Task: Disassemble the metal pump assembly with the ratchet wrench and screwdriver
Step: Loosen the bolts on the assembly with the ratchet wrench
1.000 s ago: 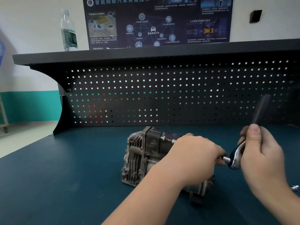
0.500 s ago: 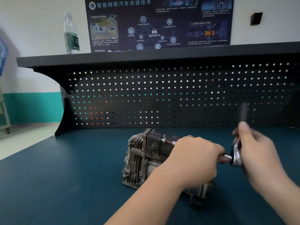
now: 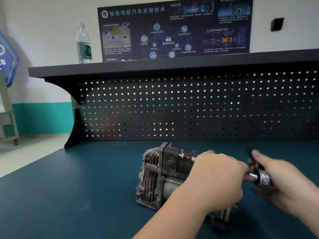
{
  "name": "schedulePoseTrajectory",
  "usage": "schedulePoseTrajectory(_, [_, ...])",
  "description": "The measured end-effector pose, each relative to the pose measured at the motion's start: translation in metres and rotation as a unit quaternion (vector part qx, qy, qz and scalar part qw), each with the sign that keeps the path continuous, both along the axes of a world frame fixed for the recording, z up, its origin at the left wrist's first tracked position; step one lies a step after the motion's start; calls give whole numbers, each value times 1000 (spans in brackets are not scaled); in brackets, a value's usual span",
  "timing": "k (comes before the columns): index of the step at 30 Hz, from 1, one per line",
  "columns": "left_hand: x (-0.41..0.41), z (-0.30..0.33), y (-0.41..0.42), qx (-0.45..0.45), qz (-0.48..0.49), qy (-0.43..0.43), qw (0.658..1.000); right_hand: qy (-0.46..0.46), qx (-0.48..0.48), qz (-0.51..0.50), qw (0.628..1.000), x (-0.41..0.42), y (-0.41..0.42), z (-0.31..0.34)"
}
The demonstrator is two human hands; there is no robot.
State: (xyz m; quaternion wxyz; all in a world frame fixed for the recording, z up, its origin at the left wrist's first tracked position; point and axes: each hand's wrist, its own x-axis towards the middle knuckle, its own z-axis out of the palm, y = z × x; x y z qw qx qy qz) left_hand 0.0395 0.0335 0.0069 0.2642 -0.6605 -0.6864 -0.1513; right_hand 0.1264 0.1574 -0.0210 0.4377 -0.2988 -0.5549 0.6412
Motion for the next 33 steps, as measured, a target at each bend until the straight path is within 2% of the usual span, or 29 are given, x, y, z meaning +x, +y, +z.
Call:
schedulePoseTrajectory(1, [0, 1, -1, 0, -1, -2, 1000, -13, -41, 19, 999, 1, 2, 1])
schedulePoseTrajectory(2, [0, 2, -1, -2, -5, -4, 1000, -16, -8, 7, 1000, 1, 3, 1])
schedulePoseTrajectory(3, [1, 3, -1, -4, -9, -9, 1000, -14, 84, -36, 996, 3, 4, -1])
schedulePoseTrajectory(4, [2, 4, -2, -6, -10, -15, 1000, -1, 197, -95, 976, 6, 3, 0])
schedulePoseTrajectory(6, [2, 6, -3, -7, -5, -25, 1000, 58, 367, -137, 918, 11, -9, 7])
schedulePoseTrajectory(7, [2, 5, -3, -2, -6, -21, 1000, 83, 401, -126, 904, 12, -14, 9])
schedulePoseTrajectory(8, [2, 4, -3, 3, -6, -11, 1000, 87, 399, -126, 904, 12, -15, 8])
schedulePoseTrajectory(10, [2, 1, -3, 7, -2, 7, 1000, 40, 305, -139, 941, 9, -13, 4])
schedulePoseTrajectory(12, [3, 0, -2, 11, 5, 3, 1000, -8, 76, -42, 996, 3, -8, 2])
schedulePoseTrajectory(13, [3, 0, -2, 12, 8, -1, 1000, 3, -25, 13, 1000, 1, -5, 3])
schedulePoseTrajectory(14, [3, 1, -1, 8, 9, -2, 1000, 2, -59, 28, 998, 1, -3, 4])
schedulePoseTrajectory(15, [3, 1, -1, 1, 7, -2, 1000, 4, -19, 14, 1000, 2, -3, 3])
schedulePoseTrajectory(16, [2, 2, -1, -11, 4, -7, 1000, 10, 81, -29, 996, 5, -5, 2])
schedulePoseTrajectory(17, [2, 3, -1, -25, 1, -16, 1000, 28, 213, -82, 973, 8, -10, 4])
schedulePoseTrajectory(19, [2, 6, -2, -42, -6, -44, 998, 86, 423, -120, 894, 15, -20, 8])
schedulePoseTrajectory(20, [2, 7, -2, -43, -8, -52, 998, 105, 464, -113, 872, 17, -25, 10])
schedulePoseTrajectory(21, [2, 6, -2, -39, -8, -48, 998, 106, 468, -117, 869, 17, -23, 8])
schedulePoseTrajectory(23, [3, 5, -2, -33, 3, -17, 999, 63, 392, -148, 906, 13, -19, 5])
schedulePoseTrajectory(24, [3, 4, -2, -31, 9, -8, 999, 30, 307, -139, 941, 10, -16, 5])
schedulePoseTrajectory(25, [3, 3, -1, -29, 13, -7, 999, 9, 179, -88, 980, 6, -10, 3])
schedulePoseTrajectory(26, [3, 3, -1, -29, 16, -9, 999, 12, 47, -21, 999, 2, -6, 3])
schedulePoseTrajectory(27, [3, 3, -1, -32, 17, -14, 999, 15, -27, 15, 999, 0, -4, 3])
schedulePoseTrajectory(28, [2, 4, -1, -38, 15, -18, 999, 23, -29, 18, 999, -1, -3, 2])
schedulePoseTrajectory(29, [2, 4, -1, -44, 9, -23, 999, 31, 44, -13, 998, 1, -5, -2])
schedulePoseTrajectory(30, [2, 5, -1, -49, 3, -26, 998, 45, 157, -60, 985, 5, -8, -4])
schedulePoseTrajectory(32, [3, 6, -2, -50, -5, -28, 998, 102, 365, -107, 919, 12, -19, 1])
schedulePoseTrajectory(33, [4, 6, -3, -45, -6, -30, 999, 116, 412, -107, 897, 14, -22, 5])
